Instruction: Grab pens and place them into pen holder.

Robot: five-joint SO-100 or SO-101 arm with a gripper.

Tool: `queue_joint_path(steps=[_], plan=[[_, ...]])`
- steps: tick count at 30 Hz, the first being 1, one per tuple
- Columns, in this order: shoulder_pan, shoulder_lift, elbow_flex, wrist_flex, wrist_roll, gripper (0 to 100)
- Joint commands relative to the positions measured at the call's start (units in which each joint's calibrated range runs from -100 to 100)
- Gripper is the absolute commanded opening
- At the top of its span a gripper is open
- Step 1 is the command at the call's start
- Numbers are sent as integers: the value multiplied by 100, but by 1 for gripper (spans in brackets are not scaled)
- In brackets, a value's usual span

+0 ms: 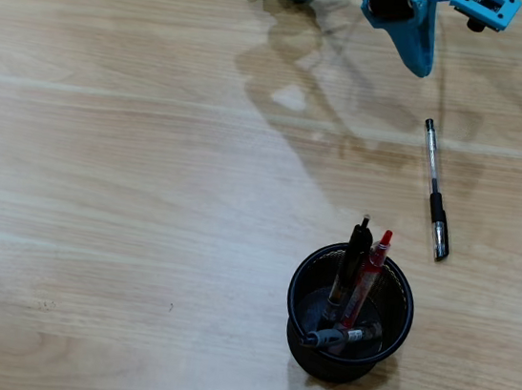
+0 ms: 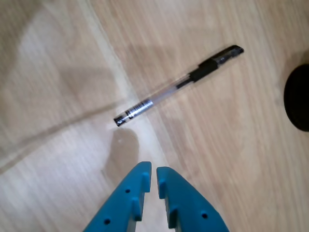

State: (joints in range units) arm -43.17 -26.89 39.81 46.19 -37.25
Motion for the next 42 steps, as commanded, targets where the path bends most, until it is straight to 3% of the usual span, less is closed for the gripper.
queue_joint_path(steps=[1, 8, 13, 18, 22, 33, 42], plan=[[-209, -155, -47, -173, -98, 2], [-327, 190, -83, -1318, -398, 2], [-309, 895, -92, -2428, -1277, 2], [-236, 1618, -498, -2523, -1917, 2], [-55, 2273, -1381, -1834, -1988, 2], [327, 4230, -4851, 1722, -1988, 2], [281, 5221, -6131, 1954, -1988, 2]])
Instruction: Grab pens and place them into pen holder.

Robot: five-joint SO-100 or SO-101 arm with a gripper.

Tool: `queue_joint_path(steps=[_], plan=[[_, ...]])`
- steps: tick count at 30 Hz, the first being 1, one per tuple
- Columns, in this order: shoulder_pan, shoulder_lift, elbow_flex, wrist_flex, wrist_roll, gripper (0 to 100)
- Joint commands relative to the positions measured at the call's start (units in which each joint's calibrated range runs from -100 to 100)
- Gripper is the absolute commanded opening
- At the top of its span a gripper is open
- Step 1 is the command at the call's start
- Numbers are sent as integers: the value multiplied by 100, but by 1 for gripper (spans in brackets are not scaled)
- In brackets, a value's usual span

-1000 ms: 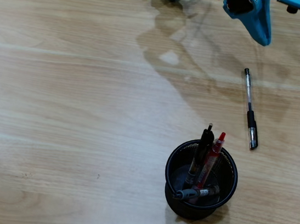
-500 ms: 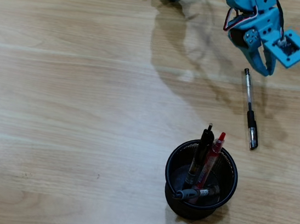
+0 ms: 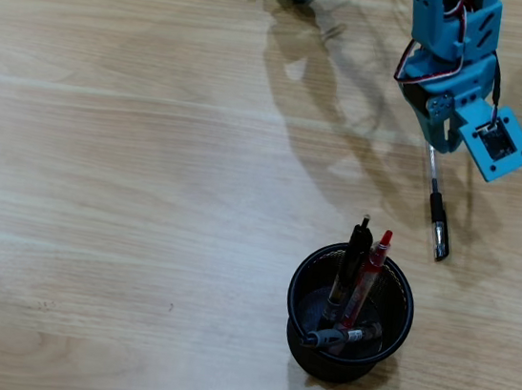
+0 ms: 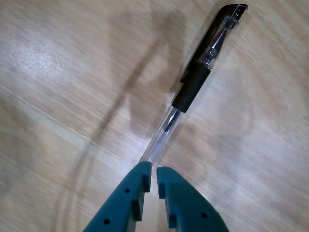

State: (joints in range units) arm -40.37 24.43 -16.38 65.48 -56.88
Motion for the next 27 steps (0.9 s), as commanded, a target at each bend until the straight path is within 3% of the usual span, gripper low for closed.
queue_joint_path(steps=[1, 8, 27], plan=[[2, 174, -593, 25, -24, 2], [29, 636, -872, 16, -319, 14], [-80, 1501, -872, -715, -862, 14]])
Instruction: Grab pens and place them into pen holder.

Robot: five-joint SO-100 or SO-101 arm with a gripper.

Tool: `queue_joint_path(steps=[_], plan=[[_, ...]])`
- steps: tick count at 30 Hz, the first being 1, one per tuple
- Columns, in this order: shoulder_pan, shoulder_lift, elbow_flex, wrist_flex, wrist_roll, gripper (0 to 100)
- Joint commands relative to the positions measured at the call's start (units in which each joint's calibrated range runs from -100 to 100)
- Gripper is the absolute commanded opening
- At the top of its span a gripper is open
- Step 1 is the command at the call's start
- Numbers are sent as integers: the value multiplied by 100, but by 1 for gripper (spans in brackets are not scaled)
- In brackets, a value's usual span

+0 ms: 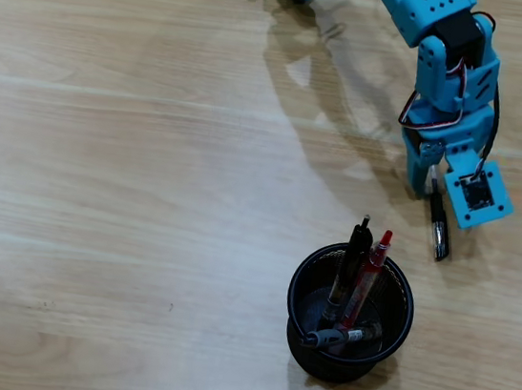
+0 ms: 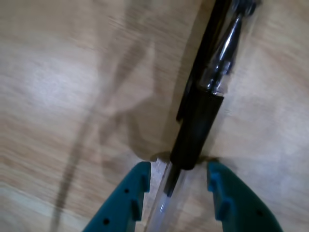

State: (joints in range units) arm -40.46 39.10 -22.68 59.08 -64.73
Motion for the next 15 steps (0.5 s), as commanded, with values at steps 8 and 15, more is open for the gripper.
queue_joint_path(steps=[8, 15], plan=[[-26, 101, -179, -6, -88, 2], [29, 76, -242, 11, -42, 2]])
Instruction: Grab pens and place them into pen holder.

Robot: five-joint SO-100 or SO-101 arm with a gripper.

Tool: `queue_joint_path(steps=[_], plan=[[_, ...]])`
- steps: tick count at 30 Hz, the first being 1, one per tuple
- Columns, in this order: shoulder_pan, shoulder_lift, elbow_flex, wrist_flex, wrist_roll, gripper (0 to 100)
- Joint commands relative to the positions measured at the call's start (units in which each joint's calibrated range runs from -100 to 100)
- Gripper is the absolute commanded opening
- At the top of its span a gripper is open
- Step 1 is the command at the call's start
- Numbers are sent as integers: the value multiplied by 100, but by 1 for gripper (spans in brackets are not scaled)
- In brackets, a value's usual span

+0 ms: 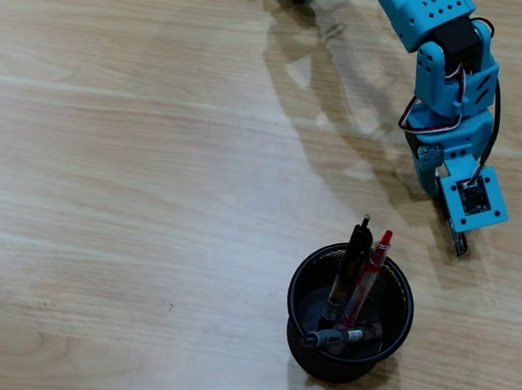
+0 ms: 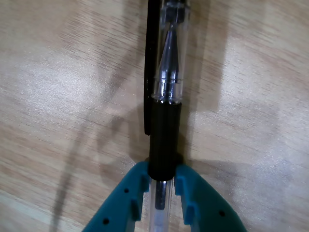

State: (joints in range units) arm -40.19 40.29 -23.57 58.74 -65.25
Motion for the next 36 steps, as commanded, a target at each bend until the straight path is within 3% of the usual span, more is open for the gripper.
queue_joint_path(steps=[1, 4, 10, 15, 21, 29, 33, 36], plan=[[29, -77, -153, 45, 10, 2], [74, -413, -108, 54, 81, 2], [301, -1219, -144, -41, 878, 2], [528, -1673, 0, -996, 1356, 2], [701, -2143, 937, -3200, 1696, 2], [946, -3008, 3380, -7169, 1818, 2], [1173, -3210, 3677, -8874, 1935, 2], [1445, -3294, 3623, -9589, 1935, 2]])
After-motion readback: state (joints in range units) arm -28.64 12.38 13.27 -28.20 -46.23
